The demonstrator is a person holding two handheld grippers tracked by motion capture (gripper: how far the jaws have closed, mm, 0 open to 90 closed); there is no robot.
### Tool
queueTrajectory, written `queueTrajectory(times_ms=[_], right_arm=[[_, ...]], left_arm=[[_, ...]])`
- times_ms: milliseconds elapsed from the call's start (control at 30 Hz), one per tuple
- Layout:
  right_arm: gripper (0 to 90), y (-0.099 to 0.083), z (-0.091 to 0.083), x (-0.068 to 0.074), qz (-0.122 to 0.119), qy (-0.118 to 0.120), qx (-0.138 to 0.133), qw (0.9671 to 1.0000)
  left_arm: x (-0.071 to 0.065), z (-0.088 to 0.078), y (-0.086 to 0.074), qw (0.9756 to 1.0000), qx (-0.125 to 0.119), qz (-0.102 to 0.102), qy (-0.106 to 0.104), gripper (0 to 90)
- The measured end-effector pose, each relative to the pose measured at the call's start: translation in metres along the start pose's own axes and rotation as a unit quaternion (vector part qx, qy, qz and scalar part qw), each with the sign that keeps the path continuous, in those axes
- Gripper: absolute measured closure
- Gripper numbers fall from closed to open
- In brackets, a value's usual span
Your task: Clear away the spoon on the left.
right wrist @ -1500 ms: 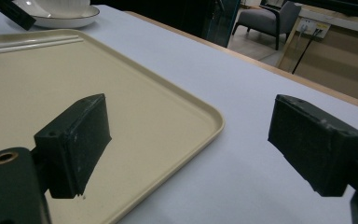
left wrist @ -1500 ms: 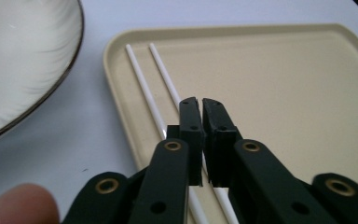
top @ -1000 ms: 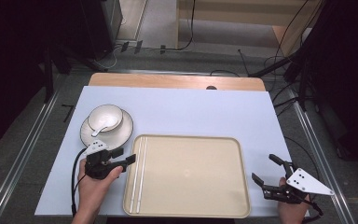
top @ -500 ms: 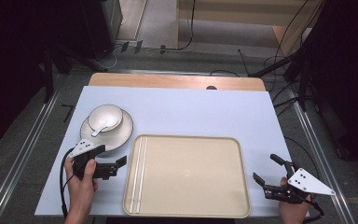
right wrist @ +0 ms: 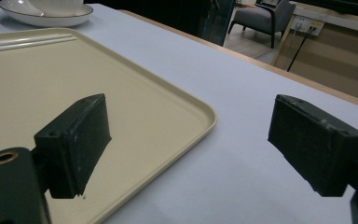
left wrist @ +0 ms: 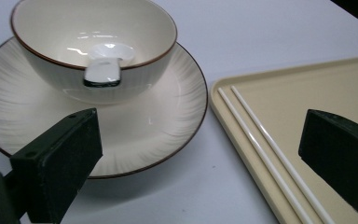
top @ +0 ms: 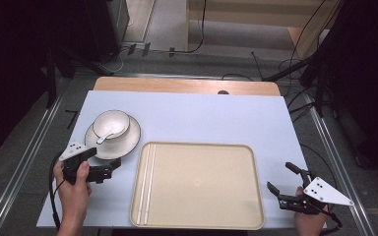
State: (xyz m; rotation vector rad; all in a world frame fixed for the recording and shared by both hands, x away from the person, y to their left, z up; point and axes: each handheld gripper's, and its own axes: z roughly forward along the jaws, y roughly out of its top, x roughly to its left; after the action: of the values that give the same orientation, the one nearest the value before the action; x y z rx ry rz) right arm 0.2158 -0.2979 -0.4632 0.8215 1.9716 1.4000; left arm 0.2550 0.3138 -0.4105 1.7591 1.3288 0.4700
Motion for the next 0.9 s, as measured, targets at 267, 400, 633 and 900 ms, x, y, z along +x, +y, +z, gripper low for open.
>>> queueTrajectory(times_ms=[267,400,633,900], right_arm=[[13.0,0.0,0.002,0.001,-0.002,0.002,0.001,1.0],[13.0,0.001,0.002,0.002,-0.004,0.002,0.006,1.0],[13.0,0.0,-0.002,0.002,-0.007,-0.002,0.005,1.0],[13.0,0.0,-0.001,0.003,-0.009,-0.003,0.01,0.9999]], left_arm=[[0.011,-0.003,0.007,0.9997,-0.006,0.005,0.021,7.7],[0.01,-0.001,0.014,0.9994,-0.015,0.008,0.031,14.4],[0.013,0.002,0.03,0.9975,-0.026,-0.001,0.065,27.1],[0.021,0.005,0.034,0.9951,-0.037,-0.006,0.092,44.1]])
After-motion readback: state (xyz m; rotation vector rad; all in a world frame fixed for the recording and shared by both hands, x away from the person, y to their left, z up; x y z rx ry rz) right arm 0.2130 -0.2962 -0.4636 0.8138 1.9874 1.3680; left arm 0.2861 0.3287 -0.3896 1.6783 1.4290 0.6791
